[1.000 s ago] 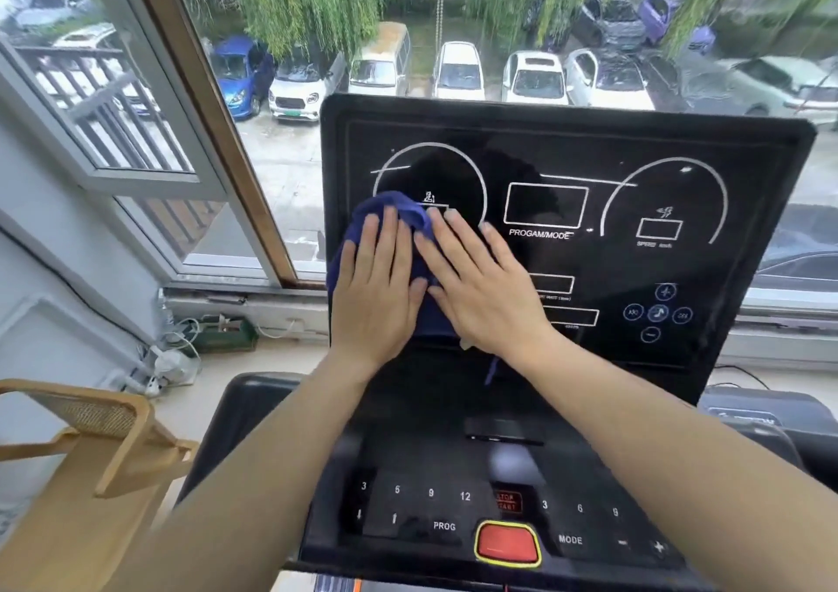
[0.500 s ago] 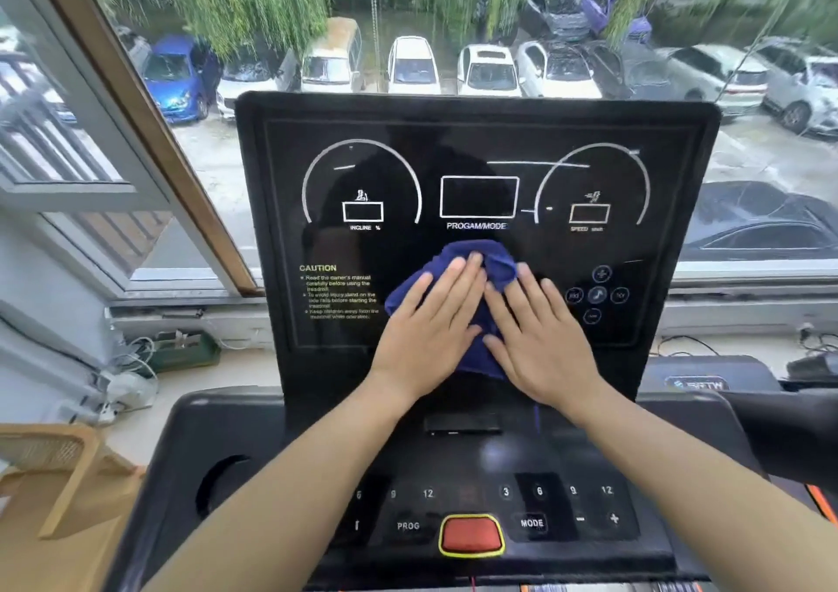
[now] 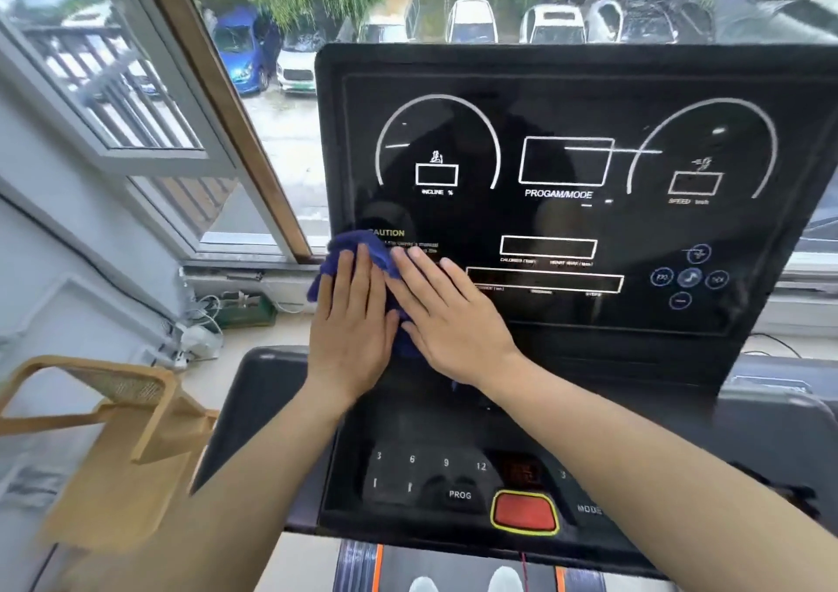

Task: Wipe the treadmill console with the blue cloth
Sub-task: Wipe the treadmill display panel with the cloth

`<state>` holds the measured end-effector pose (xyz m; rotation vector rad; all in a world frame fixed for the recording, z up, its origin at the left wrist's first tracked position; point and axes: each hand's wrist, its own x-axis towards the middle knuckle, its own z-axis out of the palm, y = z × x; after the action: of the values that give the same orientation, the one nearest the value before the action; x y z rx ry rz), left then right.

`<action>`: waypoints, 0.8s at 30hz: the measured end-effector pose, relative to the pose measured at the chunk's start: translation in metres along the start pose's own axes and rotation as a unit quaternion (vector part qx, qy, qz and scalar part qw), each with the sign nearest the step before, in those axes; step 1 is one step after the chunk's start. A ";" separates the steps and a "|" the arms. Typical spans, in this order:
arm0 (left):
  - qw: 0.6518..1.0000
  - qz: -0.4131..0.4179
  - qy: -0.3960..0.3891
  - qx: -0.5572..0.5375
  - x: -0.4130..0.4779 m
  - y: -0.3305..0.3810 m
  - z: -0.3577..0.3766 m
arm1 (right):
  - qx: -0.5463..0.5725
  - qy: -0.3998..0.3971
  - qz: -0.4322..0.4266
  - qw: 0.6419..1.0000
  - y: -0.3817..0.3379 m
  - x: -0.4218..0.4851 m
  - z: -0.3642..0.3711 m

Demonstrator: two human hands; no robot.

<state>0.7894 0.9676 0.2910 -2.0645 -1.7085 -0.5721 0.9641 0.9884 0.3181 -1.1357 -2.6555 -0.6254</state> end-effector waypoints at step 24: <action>0.978 0.180 0.101 -0.013 0.222 0.262 -0.049 | -0.055 0.075 0.326 0.941 0.282 -0.112 -0.074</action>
<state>1.0825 1.0777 0.4412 -2.1786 -1.1840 -0.6590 1.2457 1.0570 0.4335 -1.7894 -1.9489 -0.6865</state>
